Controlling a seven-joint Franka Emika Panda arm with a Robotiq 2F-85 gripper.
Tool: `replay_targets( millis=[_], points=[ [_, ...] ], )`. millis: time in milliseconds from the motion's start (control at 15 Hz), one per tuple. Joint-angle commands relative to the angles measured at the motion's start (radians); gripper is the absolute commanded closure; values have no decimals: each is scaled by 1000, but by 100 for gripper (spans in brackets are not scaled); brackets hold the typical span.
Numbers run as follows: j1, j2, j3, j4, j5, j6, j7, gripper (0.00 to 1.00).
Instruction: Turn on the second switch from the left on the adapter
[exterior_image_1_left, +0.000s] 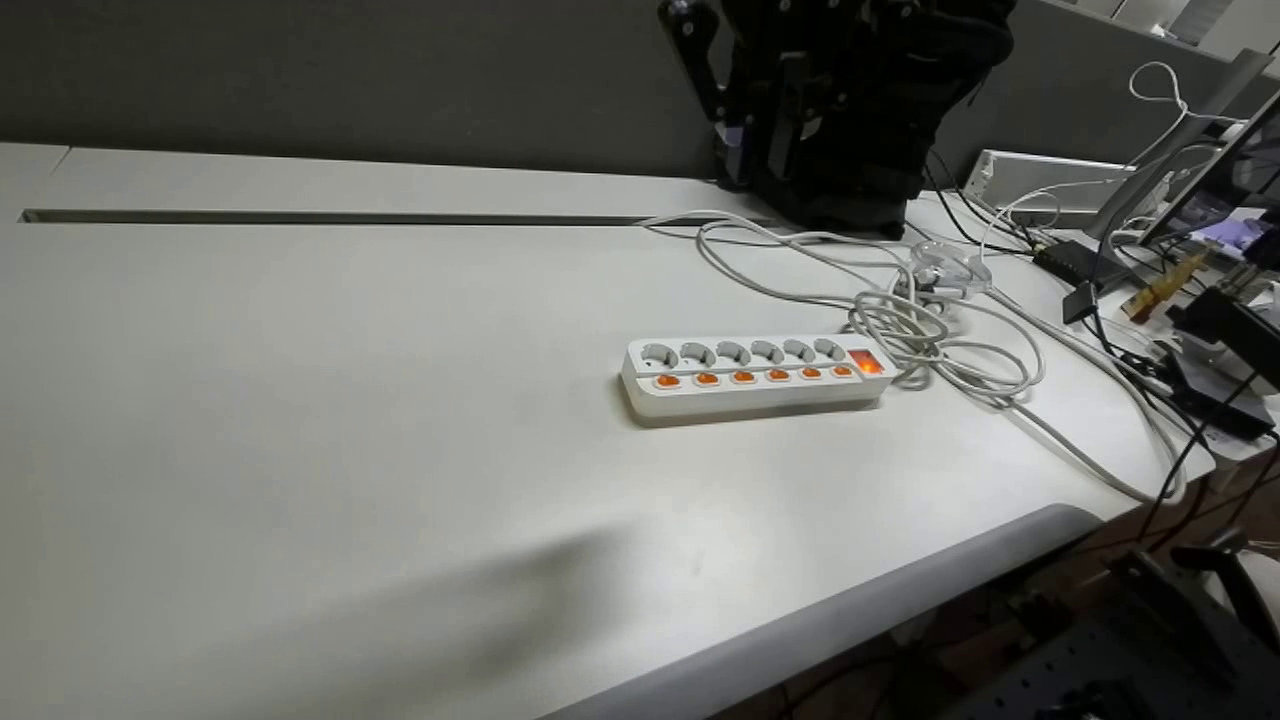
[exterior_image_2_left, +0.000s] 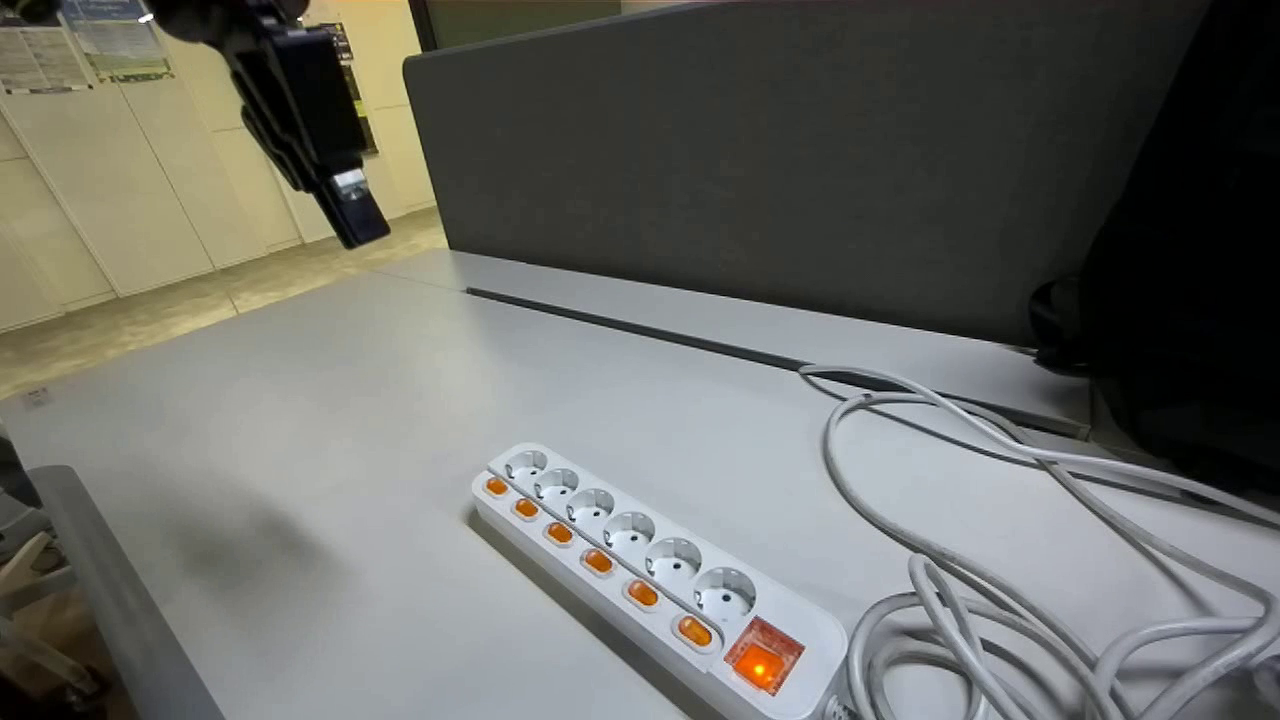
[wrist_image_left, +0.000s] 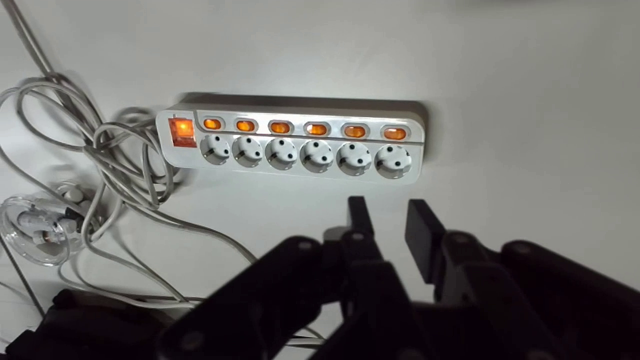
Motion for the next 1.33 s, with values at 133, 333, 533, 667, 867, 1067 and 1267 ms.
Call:
replay_targets(
  millis=[133,333,533,667,867,1067,1267],
  points=[
    [13,96,-52,39,-76,53,86,100],
    [27,122,-91,36,-2,85,35,100],
    [37,114,-106,19,11,85,18,99],
    [39,116,-112,19,25,89,8,99],
    [41,116,-112,20,26,89,7,100],
    [22,176,-133,44,1,109,48,100],
    [15,253,-171,78,-31,133,52,100]
  ],
)
